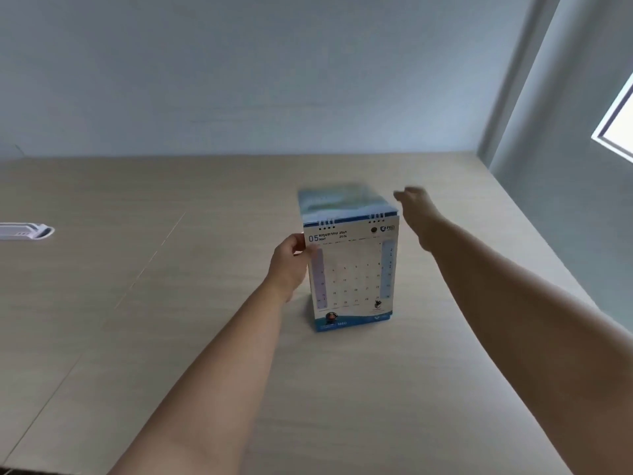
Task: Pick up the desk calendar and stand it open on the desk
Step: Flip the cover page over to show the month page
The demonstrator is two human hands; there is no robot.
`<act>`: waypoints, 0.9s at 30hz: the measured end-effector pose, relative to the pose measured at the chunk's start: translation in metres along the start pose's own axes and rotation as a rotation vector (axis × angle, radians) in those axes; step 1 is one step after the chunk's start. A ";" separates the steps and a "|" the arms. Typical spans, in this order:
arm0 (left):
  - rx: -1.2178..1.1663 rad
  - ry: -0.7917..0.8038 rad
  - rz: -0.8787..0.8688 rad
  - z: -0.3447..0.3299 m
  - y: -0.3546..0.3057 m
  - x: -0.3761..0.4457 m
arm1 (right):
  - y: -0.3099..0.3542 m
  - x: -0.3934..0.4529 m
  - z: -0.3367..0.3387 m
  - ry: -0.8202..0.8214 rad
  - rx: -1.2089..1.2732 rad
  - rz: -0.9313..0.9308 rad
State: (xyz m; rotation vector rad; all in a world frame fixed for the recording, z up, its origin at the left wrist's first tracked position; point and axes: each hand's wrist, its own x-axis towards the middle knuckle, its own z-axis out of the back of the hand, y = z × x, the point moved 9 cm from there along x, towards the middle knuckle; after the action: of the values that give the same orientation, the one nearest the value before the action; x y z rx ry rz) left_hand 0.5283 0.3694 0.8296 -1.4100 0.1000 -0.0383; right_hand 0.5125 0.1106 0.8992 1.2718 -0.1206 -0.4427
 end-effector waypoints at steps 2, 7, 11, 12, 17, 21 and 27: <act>-0.007 0.016 0.004 0.000 0.001 0.002 | -0.043 -0.018 -0.023 0.193 -0.011 -0.189; -0.089 0.060 0.036 -0.009 -0.003 0.000 | -0.073 -0.049 -0.049 0.138 0.173 0.012; -0.175 0.083 0.044 -0.013 -0.012 -0.007 | -0.090 -0.068 -0.056 0.071 0.102 0.035; -0.178 0.092 0.049 -0.014 -0.012 -0.008 | -0.096 -0.072 -0.055 0.049 0.013 0.009; -0.143 0.122 0.082 -0.013 0.020 0.008 | -0.091 -0.091 -0.030 -0.104 -0.174 0.054; -0.142 0.165 0.171 -0.010 0.027 -0.002 | -0.092 -0.107 -0.024 0.019 0.173 -0.110; -0.189 0.150 0.179 -0.001 -0.005 -0.023 | -0.007 -0.089 0.014 0.245 0.598 -0.014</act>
State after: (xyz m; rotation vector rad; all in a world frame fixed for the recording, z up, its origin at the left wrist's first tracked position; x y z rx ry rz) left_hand 0.5057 0.3695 0.8357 -1.5808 0.3613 0.0145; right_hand 0.4254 0.1309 0.9107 1.9052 -0.0354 -0.2632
